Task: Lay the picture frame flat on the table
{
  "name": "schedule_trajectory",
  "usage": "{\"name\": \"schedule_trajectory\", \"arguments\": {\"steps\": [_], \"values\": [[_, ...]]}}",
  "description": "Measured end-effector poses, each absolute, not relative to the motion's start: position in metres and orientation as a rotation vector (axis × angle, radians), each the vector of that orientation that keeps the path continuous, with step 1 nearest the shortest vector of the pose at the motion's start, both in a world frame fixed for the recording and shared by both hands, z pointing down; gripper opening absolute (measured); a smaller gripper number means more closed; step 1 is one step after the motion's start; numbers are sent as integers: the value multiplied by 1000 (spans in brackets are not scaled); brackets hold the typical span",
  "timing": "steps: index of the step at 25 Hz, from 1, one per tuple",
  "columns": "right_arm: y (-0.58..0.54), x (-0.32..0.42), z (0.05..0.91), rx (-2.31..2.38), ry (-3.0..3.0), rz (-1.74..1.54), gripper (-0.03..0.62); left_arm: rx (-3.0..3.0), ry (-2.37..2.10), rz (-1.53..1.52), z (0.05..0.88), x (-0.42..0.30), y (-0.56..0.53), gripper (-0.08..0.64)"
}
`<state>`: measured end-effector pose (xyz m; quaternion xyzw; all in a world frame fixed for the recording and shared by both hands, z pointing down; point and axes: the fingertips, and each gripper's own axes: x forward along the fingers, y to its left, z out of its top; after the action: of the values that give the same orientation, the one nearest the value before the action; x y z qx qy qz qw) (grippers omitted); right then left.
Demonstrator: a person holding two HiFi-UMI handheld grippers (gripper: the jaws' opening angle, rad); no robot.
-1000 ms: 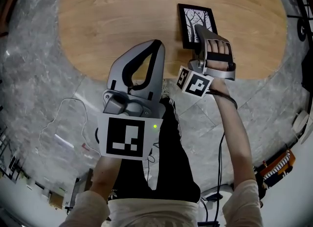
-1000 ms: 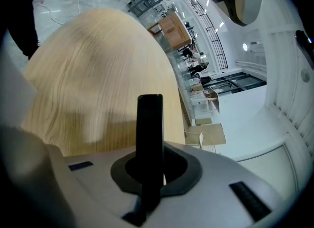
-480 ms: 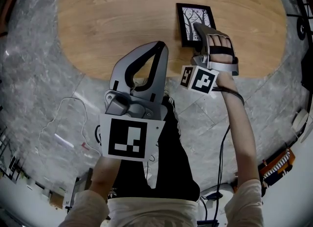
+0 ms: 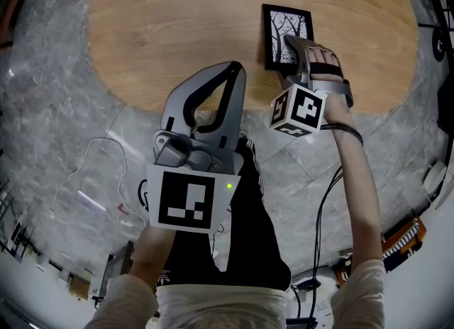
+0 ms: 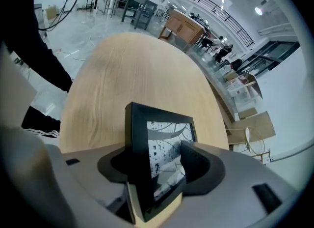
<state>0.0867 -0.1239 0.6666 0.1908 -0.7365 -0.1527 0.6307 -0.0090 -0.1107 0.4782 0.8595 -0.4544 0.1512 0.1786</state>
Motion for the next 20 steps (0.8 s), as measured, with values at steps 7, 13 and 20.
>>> {"name": "schedule_trajectory", "arguments": {"steps": [7,13,20], "values": [[-106,90,671,229,-1701,-176,321,2417,-1303,419,477,-12,-110,9],[-88,90,677,98,-1680,-64,343,2421,-1296,422,479,-10,-110,9],[-76,89,679,69,-1694,-20,342,2422,-1298,429,479,-11,-111,9]]}}
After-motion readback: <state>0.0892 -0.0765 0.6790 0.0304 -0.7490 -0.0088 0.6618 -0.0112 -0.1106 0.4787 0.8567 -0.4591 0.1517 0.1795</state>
